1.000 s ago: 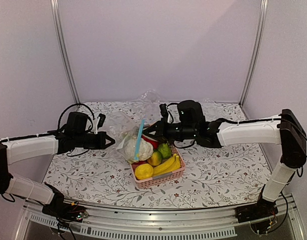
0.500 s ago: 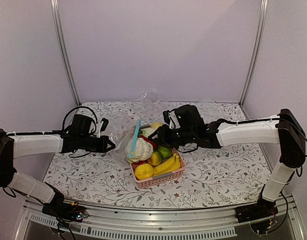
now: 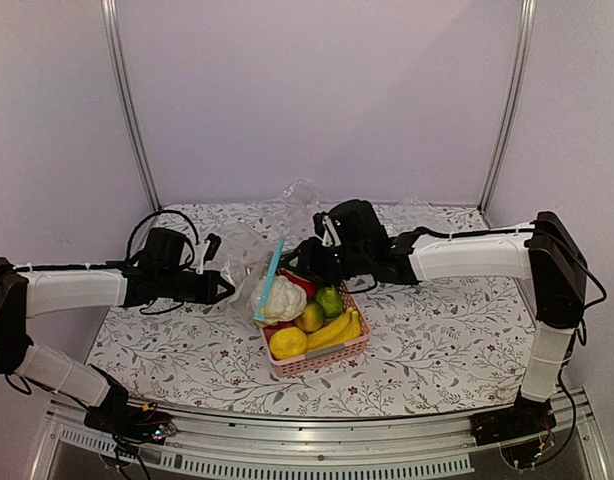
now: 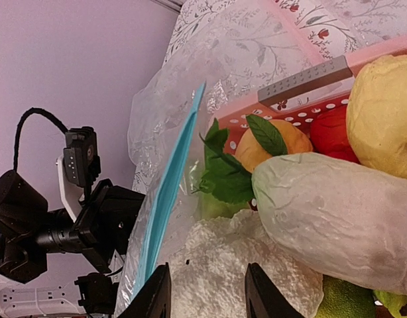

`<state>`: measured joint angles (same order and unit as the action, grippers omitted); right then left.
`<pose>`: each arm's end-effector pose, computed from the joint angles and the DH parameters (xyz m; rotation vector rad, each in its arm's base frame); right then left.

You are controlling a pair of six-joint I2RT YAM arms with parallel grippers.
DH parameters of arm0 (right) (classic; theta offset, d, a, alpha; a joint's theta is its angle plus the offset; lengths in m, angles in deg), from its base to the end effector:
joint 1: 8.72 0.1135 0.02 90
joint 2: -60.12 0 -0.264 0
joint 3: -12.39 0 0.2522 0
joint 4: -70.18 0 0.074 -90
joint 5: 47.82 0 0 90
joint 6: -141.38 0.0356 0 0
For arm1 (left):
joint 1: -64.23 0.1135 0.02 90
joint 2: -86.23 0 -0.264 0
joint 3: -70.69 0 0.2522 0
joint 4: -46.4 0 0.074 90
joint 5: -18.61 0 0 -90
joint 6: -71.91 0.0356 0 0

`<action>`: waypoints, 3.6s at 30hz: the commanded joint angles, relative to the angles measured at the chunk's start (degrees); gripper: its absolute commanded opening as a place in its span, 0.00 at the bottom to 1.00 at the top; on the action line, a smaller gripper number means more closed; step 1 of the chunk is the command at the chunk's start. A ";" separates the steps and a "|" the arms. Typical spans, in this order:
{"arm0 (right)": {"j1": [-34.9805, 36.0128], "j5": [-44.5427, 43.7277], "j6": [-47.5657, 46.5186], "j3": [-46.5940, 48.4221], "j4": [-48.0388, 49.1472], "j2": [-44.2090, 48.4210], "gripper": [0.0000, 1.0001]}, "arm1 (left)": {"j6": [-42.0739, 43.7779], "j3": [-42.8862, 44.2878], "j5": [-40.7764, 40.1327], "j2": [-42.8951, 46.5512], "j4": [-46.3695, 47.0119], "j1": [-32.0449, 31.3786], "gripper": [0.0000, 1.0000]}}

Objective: Place the food in the zip-top bag and seal the zipper
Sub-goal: Adjust the zipper food storage bag at the center of the board, then pass from the left arm to the right

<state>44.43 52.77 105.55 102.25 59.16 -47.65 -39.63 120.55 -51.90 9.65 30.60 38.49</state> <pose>0.2562 0.3528 0.2346 -0.1077 2.3535 1.2470 0.2320 -0.1250 0.1842 0.2683 2.3850 -0.7986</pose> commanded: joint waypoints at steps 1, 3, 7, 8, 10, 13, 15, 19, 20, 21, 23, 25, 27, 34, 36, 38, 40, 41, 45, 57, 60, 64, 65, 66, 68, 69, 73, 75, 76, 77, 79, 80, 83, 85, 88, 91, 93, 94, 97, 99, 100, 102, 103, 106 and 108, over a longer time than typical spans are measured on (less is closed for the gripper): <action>-0.66 -1.47 1.97 3.23 -1.44 -2.99 0.38 | 0.95 0.29 0.98 -0.92 3.20 -1.06 0.00; -0.89 -1.66 1.99 3.82 -1.42 -3.31 0.38 | 0.95 0.29 0.99 -1.02 3.37 -1.20 0.00; -1.58 -2.22 2.66 3.80 -1.25 -3.09 0.38 | 0.93 0.30 0.95 -1.28 3.53 -1.33 0.00; -1.78 -2.39 2.82 3.75 -1.25 -2.98 0.38 | 0.90 0.29 0.91 -1.39 3.60 -1.33 0.00; -2.08 -2.75 3.00 3.71 -1.16 -2.59 0.38 | 0.80 0.33 0.91 -1.47 3.73 -1.42 0.00; -2.37 -2.69 3.14 3.63 -0.95 -1.98 0.38 | 0.76 0.39 0.92 -1.69 3.84 -1.53 0.00; -2.43 -2.54 3.20 3.62 -0.54 -1.63 0.38 | 0.71 0.50 0.91 -1.81 3.91 -1.60 0.00; -2.51 -1.79 3.56 3.86 0.51 -1.24 0.39 | 0.49 0.49 0.91 -2.06 4.23 -1.85 0.00; -2.51 -1.60 3.65 3.96 0.84 -1.16 0.40 | 0.41 0.55 0.92 -2.19 4.24 -1.94 0.00; -2.56 -1.52 3.66 3.91 1.04 -1.01 0.40 | 0.41 0.55 0.91 -2.28 4.33 -1.95 0.00; -2.54 -1.26 3.66 3.89 1.48 -0.66 0.42 | 0.38 0.65 0.82 -2.35 4.33 -2.04 0.00; -2.55 -0.91 3.66 3.74 1.80 -0.19 0.43 | 0.35 0.65 0.82 -2.48 4.33 -2.12 0.00; -2.54 -0.64 3.59 3.71 2.07 0.29 0.44 | 0.37 0.77 0.73 -2.60 4.33 -2.21 0.00; -2.44 1.58 3.46 4.27 3.26 0.25 0.48 | 0.29 0.82 0.64 -2.70 4.42 -2.47 0.00; -2.36 1.80 3.35 4.54 3.31 0.04 0.49 | 0.29 0.88 0.56 -2.75 4.42 -2.48 0.00; -2.30 2.00 3.24 4.99 3.27 -0.24 0.50 | 0.30 0.90 0.55 -2.70 4.37 -2.57 0.00; -2.21 2.56 3.15 5.56 3.23 -0.62 0.51 | 0.35 0.99 0.48 -2.67 4.33 -2.62 0.00; -2.16 2.58 3.14 5.75 3.20 -1.00 0.51 | 0.35 1.02 0.47 -2.64 4.33 -2.65 0.00; -2.02 2.59 3.46 6.03 3.26 -1.80 0.49 | 0.34 1.18 0.47 -2.63 4.24 -2.65 0.00; -1.99 3.10 3.70 7.09 3.17 -3.29 0.39 | 0.50 1.34 0.38 -2.88 4.07 -2.83 0.00; -1.99 3.28 3.75 7.31 3.16 -3.82 0.36 | 0.53 1.43 0.29 -2.97 4.07 -2.92 0.00; -2.01 3.38 3.92 7.40 3.17 -4.34 0.32 | 0.54 1.61 0.29 -3.14 4.02 -2.96 0.00; -2.02 3.32 3.99 7.40 3.22 -4.45 0.31 | 0.59 1.61 0.28 -3.16 3.98 -2.99 0.00; -2.06 3.31 4.05 7.40 3.22 -4.51 0.30 | 0.55 1.69 0.28 -3.17 4.00 -3.00 0.00; -2.01 3.35 4.02 7.40 3.25 -4.56 0.30 | 0.56 1.70 0.21 -3.24 3.97 -3.00 0.00; -2.07 3.30 4.01 7.40 3.24 -4.56 0.29 | 0.61 1.70 0.20 -3.36 3.92 -3.01 0.00; -2.00 3.32 4.06 7.49 3.26 -4.56 0.27 | 0.54 1.70 0.27 -3.64 3.93 -3.03 0.00; -1.99 3.28 4.10 7.47 3.30 -4.56 0.27 | 0.60 1.73 0.13 -3.66 3.90 -3.00 0.00; -2.01 3.28 4.10 7.41 3.31 -4.60 0.26 | 0.62 1.70 0.12 -3.62 3.91 -3.01 0.00; -2.00 3.34 4.10 7.48 3.26 -4.64 0.26 | 0.59 1.74 0.09 -3.60 3.93 -3.08 0.00; -2.00 3.49 4.10 7.61 3.27 -4.77 0.26 | 0.62 1.70 0.11 -3.62 3.89 -3.10 0.00; -1.99 3.57 4.10 7.70 3.24 -4.88 0.26 | 0.68 1.70 0.11 -3.62 3.82 -3.16 0.00; -2.05 3.95 4.10 8.08 3.32 -4.99 0.26 | 0.71 1.70 -0.12 -3.53 3.79 -3.17 0.00; -1.92 3.99 4.03 8.32 3.24 -5.06 0.26 | 0.71 1.70 -0.21 -3.50 3.74 -3.26 0.00; -1.96 4.21 4.09 8.69 3.27 -5.34 0.26 | 0.71 1.76 -0.33 -3.50 3.78 -3.35 0.00; -1.86 4.50 4.10 9.15 3.20 -5.85 0.25 | 0.77 1.86 -0.41 -3.56 3.65 -3.53 0.00; -1.78 4.50 4.10 9.24 3.16 -6.04 0.24 | 0.73 1.92 -0.49 -3.50 3.56 -3.53 0.00; -1.73 4.46 4.18 9.25 3.17 -6.18 0.24 | 0.72 1.95 -0.50 -3.49 3.61 -3.60 0.00; -1.73 4.58 4.18 9.45 3.22 -6.48 0.24 | 0.85 1.96 -0.67 -3.54 3.54 -3.70 0.00; -1.73 4.67 4.19 9.71 3.17 -6.66 0.23 | 0.83 1.96 -0.72 -3.62 3.54 -3.71 0.00; -1.73 4.76 4.12 9.77 3.19 -6.79 0.23 | 0.89 1.96 -0.80 -3.58 3.44 -3.71 0.00; -1.70 4.75 4.19 9.94 3.19 -6.92 0.23 | 0.95 1.96 -0.90 -3.60 3.36 -3.79 0.00; -1.67 4.86 4.19 10.06 3.22 -7.10 0.23 | 0.95 2.00 -0.93 -3.61 3.32 -3.81 0.00; -1.65 5.05 4.27 10.34 3.18 -7.40 0.22 | 1.10 2.13 -1.18 -3.59 3.11 -3.89 0.00; -1.63 5.14 4.27 10.54 3.20 -7.54 0.22 | 1.20 2.14 -1.35 -3.58 2.96 -3.96 0.00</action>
<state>42.52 57.44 109.59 111.08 62.07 -53.88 -39.28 121.10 -52.69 6.57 33.99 35.52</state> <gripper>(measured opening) 0.224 0.004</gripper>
